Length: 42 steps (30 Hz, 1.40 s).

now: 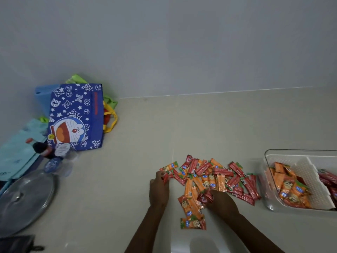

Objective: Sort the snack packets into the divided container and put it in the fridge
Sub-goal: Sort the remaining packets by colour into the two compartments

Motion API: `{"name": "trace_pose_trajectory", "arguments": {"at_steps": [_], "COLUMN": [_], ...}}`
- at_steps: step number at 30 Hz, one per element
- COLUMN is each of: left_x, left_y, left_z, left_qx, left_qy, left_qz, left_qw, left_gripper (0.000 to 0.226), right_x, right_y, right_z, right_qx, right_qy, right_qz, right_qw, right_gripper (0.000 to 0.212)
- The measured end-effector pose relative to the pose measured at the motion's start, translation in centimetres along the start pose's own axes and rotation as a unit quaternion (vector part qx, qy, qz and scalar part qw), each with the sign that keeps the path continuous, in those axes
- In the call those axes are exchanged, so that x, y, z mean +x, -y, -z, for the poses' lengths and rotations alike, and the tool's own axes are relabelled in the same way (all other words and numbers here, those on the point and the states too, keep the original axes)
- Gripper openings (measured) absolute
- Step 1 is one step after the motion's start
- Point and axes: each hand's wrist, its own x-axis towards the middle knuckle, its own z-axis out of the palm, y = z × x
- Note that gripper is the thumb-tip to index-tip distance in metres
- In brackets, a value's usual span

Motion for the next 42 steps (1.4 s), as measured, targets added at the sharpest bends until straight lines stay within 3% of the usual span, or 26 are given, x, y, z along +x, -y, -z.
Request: {"name": "trace_pose_trajectory", "arguments": {"at_steps": [4,7,10,13,16,19,22,25,29,33,35,37,40,42], "left_x": [1.6,1.6,1.1,0.2,0.6,1.5,3.0,3.7,4.0,2.5,0.6,-1.8,-5.1,-6.6], "left_y": [1.1,1.6,1.6,1.7,0.9,-0.2,-0.4,-0.3,-0.1,-0.4,-0.9,-2.1,-5.0,-7.1], "left_z": [0.1,-0.3,-1.0,-1.3,-1.4,-1.4,-1.8,-2.3,-2.6,-2.5,-2.4,-1.9,-1.3,-1.7], "left_qx": [0.122,0.126,0.159,0.095,0.03,0.008,0.045,0.082,0.108,0.151,0.078,-0.074,-0.276,-0.321], "left_qy": [0.029,0.02,0.014,0.017,0.024,0.039,0.061,0.096,0.087,0.102,0.133,0.185,0.254,0.276], "left_qz": [-0.035,-0.026,-0.035,-0.011,-0.012,-0.058,-0.121,-0.158,-0.152,-0.138,-0.101,-0.027,0.087,0.097], "left_qw": [0.991,0.992,0.987,0.995,0.999,0.998,0.99,0.979,0.979,0.973,0.983,0.98,0.923,0.901], "left_gripper": [0.033,0.03,0.027,0.026,0.024,0.029,0.036,0.032,0.032,0.029,0.03,0.023,0.017,0.026], "right_x": [0.2,0.5,1.3,2.6,4.5,5.7,5.6,4.9,2.8,-0.7,-2.5,-4.1,-6.7,-8.3], "right_y": [-0.1,0.3,0.7,0.4,-0.8,-2.6,-2.8,-2.1,-1.6,-1.9,-2.1,-2.1,-1.8,-2.1], "right_z": [0.2,1.2,3.0,4.6,6.0,5.9,5.6,5.6,4.9,4.3,4.6,5.5,7.4,8.6], "right_qx": [0.118,0.235,0.272,0.247,0.153,0.042,0.031,0.09,0.226,0.36,0.421,0.495,0.579,0.603], "right_qy": [0.02,0.017,-0.037,-0.124,-0.179,-0.156,-0.133,-0.129,-0.089,-0.072,-0.064,-0.059,-0.069,-0.078], "right_qz": [-0.024,-0.05,-0.06,-0.08,-0.086,-0.069,-0.068,-0.071,-0.094,-0.097,-0.112,-0.119,-0.113,-0.092], "right_qw": [0.992,0.97,0.96,0.958,0.968,0.984,0.988,0.985,0.966,0.925,0.898,0.859,0.804,0.788], "right_gripper": [0.021,0.015,0.015,0.015,0.027,0.018,0.009,0.025,0.006,0.014,0.024,0.027,0.021,0.022]}}
